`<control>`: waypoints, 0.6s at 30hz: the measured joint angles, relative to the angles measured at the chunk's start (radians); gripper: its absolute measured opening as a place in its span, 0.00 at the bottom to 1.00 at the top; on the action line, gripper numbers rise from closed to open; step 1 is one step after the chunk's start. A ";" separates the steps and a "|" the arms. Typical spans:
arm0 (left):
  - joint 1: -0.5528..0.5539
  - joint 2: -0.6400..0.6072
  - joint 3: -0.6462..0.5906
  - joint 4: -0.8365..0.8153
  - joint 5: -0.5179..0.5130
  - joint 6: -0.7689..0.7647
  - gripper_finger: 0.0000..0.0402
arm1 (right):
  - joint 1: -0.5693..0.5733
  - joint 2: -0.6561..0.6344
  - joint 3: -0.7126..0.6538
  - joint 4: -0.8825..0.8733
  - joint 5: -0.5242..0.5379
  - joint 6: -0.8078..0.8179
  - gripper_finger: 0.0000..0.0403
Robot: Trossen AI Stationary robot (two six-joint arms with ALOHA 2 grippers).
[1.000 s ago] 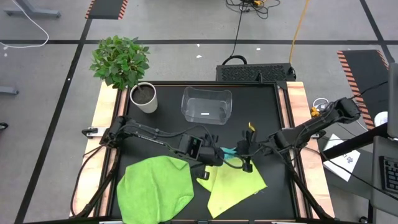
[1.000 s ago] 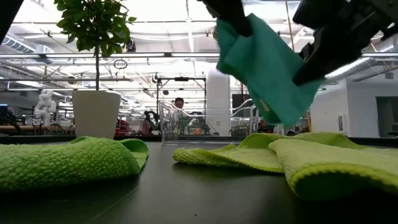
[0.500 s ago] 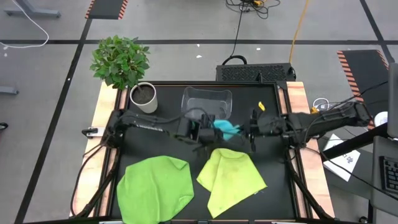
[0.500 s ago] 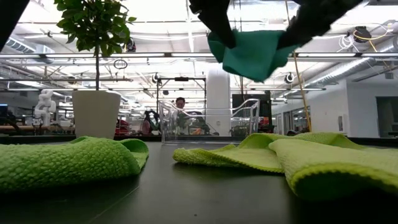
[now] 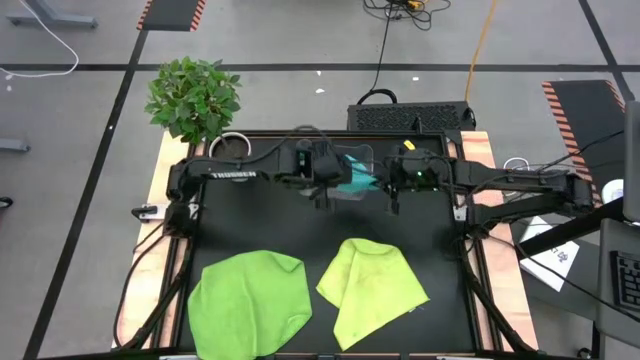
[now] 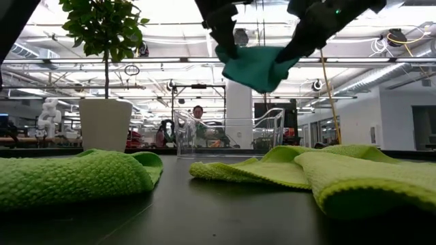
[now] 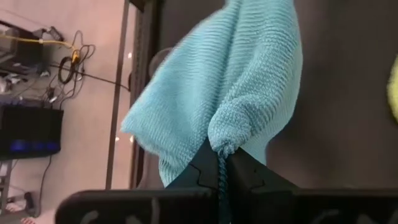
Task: Fold microfiber towels
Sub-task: Put the blue towel into the transparent bin
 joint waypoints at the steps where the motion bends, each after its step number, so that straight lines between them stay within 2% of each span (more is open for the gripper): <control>1: 0.013 0.000 -0.005 0.008 0.000 0.003 0.01 | -0.015 0.010 0.000 0.010 -0.020 -0.006 0.01; 4: 0.056 0.001 -0.019 0.016 0.016 0.004 0.01 | -0.066 0.036 0.000 0.038 -0.089 -0.024 0.01; 7: 0.106 0.002 -0.020 0.025 0.033 0.019 0.01 | -0.111 0.059 0.001 0.074 -0.097 -0.045 0.01; 10: 0.165 0.002 -0.020 0.046 0.089 0.022 0.01 | -0.164 0.076 0.001 0.088 -0.102 -0.069 0.01; 16: 0.265 0.002 -0.020 0.084 0.220 0.029 0.01 | -0.276 0.108 0.002 0.110 -0.204 -0.105 0.01; 18: 0.283 0.008 -0.028 0.100 0.230 0.045 0.01 | -0.296 0.128 0.002 0.128 -0.213 -0.131 0.01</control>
